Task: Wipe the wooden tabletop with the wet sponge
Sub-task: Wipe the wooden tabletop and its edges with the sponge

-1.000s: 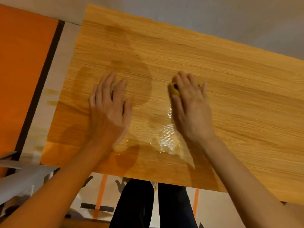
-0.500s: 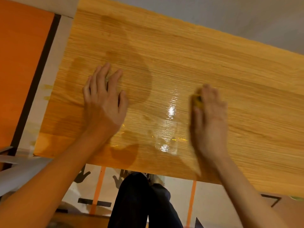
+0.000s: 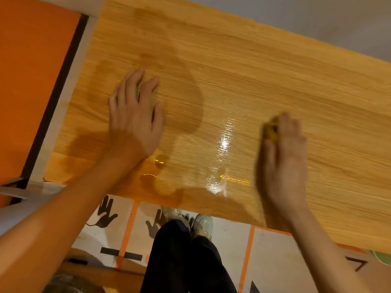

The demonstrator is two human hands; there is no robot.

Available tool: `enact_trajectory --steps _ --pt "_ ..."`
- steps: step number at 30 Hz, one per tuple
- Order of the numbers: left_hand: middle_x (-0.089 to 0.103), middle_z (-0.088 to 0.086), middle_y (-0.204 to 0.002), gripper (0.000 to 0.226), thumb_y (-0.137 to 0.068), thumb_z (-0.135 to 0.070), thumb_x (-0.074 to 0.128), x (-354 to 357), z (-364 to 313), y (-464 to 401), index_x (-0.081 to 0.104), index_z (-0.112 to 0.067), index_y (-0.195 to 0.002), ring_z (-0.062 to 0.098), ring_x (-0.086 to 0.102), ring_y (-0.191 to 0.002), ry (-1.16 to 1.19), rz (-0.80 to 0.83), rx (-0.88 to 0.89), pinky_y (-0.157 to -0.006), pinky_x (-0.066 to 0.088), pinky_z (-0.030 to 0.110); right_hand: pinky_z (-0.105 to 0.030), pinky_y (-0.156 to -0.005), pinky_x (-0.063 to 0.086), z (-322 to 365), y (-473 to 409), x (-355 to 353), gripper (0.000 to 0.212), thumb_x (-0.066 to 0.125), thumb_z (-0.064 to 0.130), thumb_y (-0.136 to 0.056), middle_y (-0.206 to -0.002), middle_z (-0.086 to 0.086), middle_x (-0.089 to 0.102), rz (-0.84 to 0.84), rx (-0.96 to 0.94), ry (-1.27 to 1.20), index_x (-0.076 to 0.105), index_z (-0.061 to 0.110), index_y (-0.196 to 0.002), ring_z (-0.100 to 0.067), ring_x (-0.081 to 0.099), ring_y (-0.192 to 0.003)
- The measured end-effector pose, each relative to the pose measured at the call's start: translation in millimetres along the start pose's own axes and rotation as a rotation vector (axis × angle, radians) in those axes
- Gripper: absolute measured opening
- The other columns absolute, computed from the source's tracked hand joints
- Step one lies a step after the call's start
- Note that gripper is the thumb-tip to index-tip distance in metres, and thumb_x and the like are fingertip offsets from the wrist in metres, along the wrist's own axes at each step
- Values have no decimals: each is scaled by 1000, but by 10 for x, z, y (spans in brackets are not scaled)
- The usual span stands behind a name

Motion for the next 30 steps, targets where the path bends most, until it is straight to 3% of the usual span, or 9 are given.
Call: enact_trajectory --steps 3,7,9,11,16,20,25,27,30 --pt "30 13 -160 48 -101 -30 38 -7 11 5 41 -14 -147 32 28 -148 -15 6 -9 -118 22 52 -49 -121 5 130 65 69 51 33 19 -104 -161 -7 12 -107 213 3 19 6 -152 -23 4 -150" --pt "26 12 -162 48 -103 -28 40 -25 32 -12 39 -15 -150 30 23 -151 13 55 -14 -120 20 52 -44 -123 5 1279 431 741 58 47 14 -98 -159 -7 22 50 -289 -24 25 7 -151 -23 10 -150" --pt "27 14 -161 48 -103 -23 44 -88 85 21 40 -11 -150 30 24 -150 75 78 30 -122 20 51 -45 -123 8 1355 393 788 56 48 19 -99 -158 -6 25 166 -510 9 28 10 -150 -22 14 -149" --pt "29 16 -159 47 -101 -19 48 -183 182 167 42 -8 -147 33 26 -149 95 74 75 -121 22 50 -44 -123 8 1022 181 600 52 43 23 -101 -158 -5 27 169 -467 37 29 12 -150 -21 15 -149" --pt "35 14 -157 48 -98 -21 48 -278 339 714 48 -8 -144 34 30 -146 136 46 -9 -120 19 49 -46 -122 6 415 -399 217 51 35 18 -103 -161 -8 16 19 -39 22 22 8 -151 -25 7 -150" --pt "39 14 -156 46 -100 -19 47 -237 330 781 49 -7 -144 33 35 -145 113 -37 18 -119 24 52 -40 -123 2 664 218 364 49 33 19 -105 -161 -3 15 65 -215 -20 22 11 -152 -18 3 -150" --pt "41 11 -156 46 -101 -22 45 -212 356 793 50 -9 -144 30 35 -146 98 -60 20 -120 23 47 -47 -121 11 254 1163 202 53 31 26 -103 -161 -1 15 282 -480 137 21 11 -152 -18 6 -150" --pt "40 10 -156 47 -101 -24 44 -211 365 784 48 -11 -145 29 35 -146 91 -49 17 -120 23 48 -44 -123 7 277 807 172 51 32 27 -104 -161 0 16 301 -466 90 22 12 -152 -16 4 -150" --pt "39 8 -157 47 -102 -29 41 -198 383 787 47 -14 -146 29 33 -146 74 -47 23 -119 24 48 -44 -123 3 430 10 213 49 32 23 -105 -161 -5 18 139 -262 22 23 11 -152 -22 5 -150"
Point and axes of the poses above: each hand's wrist, its own y-axis away from the middle knuckle, its own x-axis out of the palm, z = x × y, the point moved 3 cm from there along -y, towards the middle knuckle
